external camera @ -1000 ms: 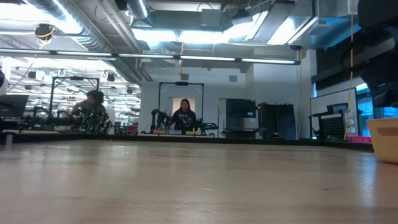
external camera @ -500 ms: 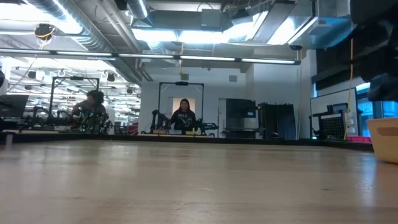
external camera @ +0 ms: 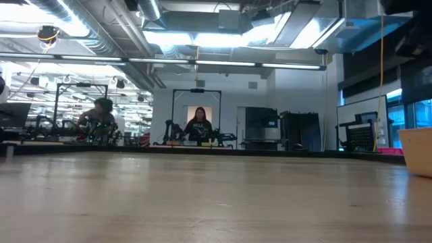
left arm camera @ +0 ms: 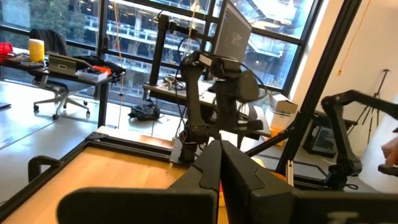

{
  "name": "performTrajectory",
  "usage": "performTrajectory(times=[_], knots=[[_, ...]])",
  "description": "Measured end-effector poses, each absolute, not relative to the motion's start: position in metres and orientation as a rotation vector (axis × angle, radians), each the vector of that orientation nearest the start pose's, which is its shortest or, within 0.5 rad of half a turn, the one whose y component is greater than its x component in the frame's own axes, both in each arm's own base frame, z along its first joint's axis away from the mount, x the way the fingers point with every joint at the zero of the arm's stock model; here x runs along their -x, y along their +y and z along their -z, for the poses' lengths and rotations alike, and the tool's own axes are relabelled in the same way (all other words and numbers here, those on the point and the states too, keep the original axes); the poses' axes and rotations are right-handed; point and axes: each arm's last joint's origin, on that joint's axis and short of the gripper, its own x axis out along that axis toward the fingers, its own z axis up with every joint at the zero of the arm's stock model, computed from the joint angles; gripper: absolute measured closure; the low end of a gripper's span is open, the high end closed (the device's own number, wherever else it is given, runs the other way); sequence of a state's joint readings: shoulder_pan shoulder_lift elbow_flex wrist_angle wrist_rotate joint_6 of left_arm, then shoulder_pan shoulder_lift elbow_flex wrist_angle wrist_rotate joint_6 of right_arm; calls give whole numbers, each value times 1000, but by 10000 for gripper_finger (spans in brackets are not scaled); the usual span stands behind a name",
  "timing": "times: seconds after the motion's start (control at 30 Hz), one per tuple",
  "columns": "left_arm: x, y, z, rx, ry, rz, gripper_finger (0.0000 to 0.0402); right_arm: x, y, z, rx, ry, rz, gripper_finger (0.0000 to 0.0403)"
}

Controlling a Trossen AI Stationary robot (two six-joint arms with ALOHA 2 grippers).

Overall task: Sort & place blocks by color
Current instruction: Put the orange game piece into the yellow bin

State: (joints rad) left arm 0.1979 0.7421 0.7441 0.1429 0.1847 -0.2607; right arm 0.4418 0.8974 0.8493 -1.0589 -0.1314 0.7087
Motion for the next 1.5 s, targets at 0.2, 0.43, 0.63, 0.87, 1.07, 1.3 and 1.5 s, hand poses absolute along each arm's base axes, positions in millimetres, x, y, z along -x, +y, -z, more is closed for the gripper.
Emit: performTrajectory(times=[0.2,0.43,0.63,0.87,1.07,1.3,1.5], knots=[[-162,27,-357,232,-149,6,401,-147,56,-272,-609,797,33,213],[-157,26,-361,230,-172,9,401,-181,21,-297,-544,296,74,213],[-150,25,-364,243,-193,7,401,-176,-11,-319,-445,88,152,213],[-146,24,-366,242,-209,8,401,-175,-17,-331,-414,2,37,213],[-146,24,-366,246,-211,9,401,-175,-16,-331,-414,9,0,240],[-146,24,-366,246,-213,-1,401,-175,-15,-331,-409,18,-43,321],[-146,24,-366,246,-214,-2,401,-175,-15,-330,-363,18,-49,395]])
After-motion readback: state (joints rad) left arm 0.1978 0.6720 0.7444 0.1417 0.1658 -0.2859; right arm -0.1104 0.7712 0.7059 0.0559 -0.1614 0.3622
